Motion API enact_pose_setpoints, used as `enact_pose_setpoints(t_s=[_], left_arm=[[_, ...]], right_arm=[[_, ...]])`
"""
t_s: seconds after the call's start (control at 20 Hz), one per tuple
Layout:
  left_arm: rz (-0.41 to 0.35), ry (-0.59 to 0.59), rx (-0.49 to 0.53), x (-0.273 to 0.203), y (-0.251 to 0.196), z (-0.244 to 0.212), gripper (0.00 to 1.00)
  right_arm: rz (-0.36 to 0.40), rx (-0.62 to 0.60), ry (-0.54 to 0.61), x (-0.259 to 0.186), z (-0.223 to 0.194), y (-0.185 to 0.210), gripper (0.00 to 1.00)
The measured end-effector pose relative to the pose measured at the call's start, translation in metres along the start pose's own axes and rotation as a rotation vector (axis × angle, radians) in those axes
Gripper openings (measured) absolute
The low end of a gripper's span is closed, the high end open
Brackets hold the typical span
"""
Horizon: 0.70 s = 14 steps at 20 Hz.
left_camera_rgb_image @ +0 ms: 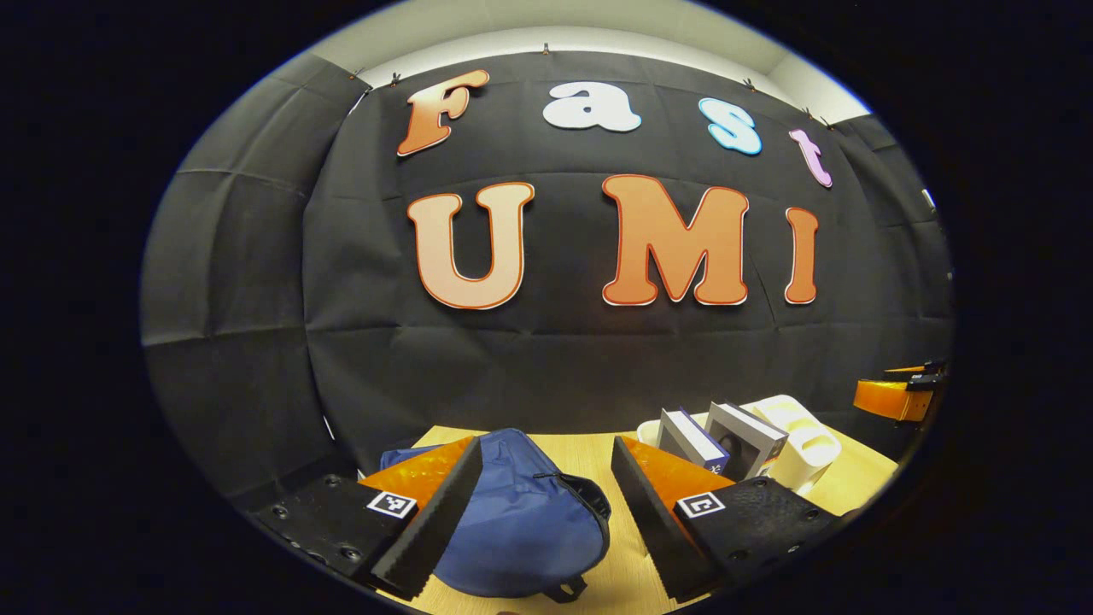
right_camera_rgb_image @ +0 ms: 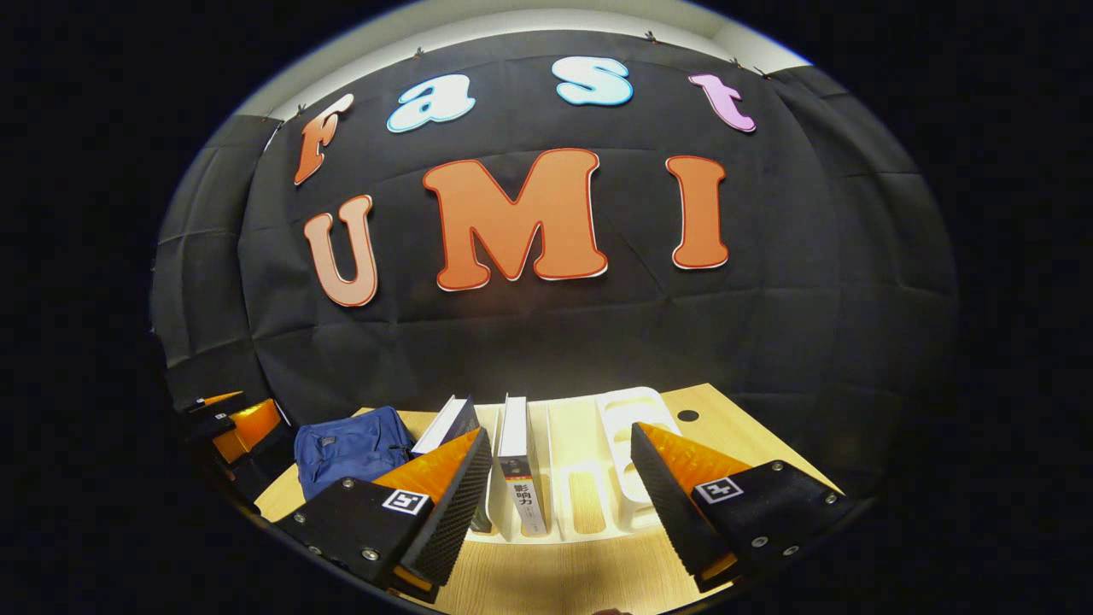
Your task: Open the schoolbag, grab two books from the bookshelf and put them into the schoolbag.
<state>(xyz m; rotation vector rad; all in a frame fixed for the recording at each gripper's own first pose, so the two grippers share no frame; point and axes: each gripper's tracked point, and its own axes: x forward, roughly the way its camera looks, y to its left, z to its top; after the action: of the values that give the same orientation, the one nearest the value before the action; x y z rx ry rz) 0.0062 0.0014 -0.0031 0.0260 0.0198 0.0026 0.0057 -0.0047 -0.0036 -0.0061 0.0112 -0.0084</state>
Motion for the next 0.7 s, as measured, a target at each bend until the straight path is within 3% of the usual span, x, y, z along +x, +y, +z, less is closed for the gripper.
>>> enact_pose_setpoints(t_s=[0.45, 0.7], left_arm=[[-0.004, -0.003, 0.047, 0.002, -0.006, 0.001, 0.94], [0.0, 0.05, 0.15, 0.007, -0.003, -0.025, 0.95]], right_arm=[[-0.007, 0.028, 0.003, 0.007, -0.001, -0.006, 0.97], [-0.011, 0.014, 0.016, 0.006, -0.009, -0.009, 0.97]])
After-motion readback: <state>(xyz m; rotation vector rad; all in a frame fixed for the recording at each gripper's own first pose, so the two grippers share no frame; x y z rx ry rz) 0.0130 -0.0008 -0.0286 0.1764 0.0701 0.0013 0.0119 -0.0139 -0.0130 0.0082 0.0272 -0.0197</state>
